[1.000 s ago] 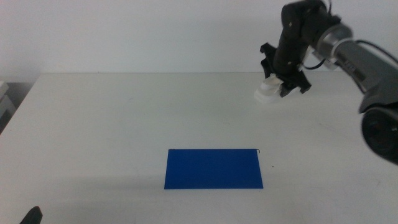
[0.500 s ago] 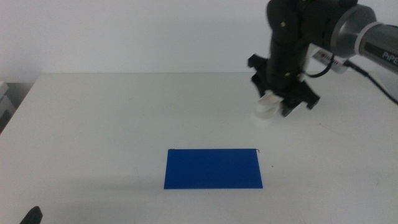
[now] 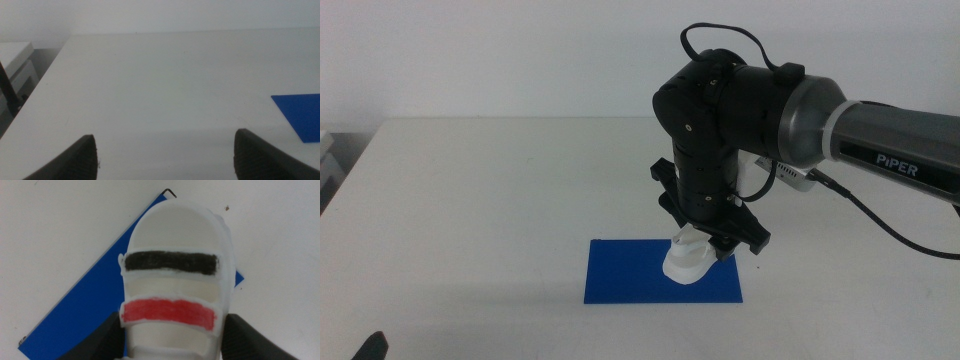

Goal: Use one arm to grab the shoe from the table and place it on the mat.

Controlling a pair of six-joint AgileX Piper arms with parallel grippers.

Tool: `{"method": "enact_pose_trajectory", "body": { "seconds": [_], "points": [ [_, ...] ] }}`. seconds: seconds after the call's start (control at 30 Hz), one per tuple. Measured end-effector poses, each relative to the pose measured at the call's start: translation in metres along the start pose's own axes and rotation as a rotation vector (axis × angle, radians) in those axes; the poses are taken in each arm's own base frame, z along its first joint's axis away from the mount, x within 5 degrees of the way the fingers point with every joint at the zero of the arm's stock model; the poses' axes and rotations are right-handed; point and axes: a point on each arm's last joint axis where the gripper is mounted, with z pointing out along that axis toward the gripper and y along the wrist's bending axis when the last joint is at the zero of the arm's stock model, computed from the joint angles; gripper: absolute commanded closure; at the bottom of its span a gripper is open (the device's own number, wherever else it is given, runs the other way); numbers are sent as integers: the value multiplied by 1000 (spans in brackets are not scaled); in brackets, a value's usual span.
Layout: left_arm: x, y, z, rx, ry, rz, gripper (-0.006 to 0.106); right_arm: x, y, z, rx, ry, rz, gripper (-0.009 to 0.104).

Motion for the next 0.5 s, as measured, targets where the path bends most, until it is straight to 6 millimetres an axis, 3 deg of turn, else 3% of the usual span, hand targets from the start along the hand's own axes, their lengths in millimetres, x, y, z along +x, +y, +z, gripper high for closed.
{"method": "enact_pose_trajectory", "body": {
  "seconds": [0.13,0.23,0.5],
  "points": [
    [0,0,0,0,0,1,7,0,0,0,1,-4,-22,99],
    [0,0,0,0,0,1,7,2,0,0,0,-3,-151,99],
    [0,0,0,0,0,1,7,29,4,-6,-85,60,-954,99]
  ]
}}
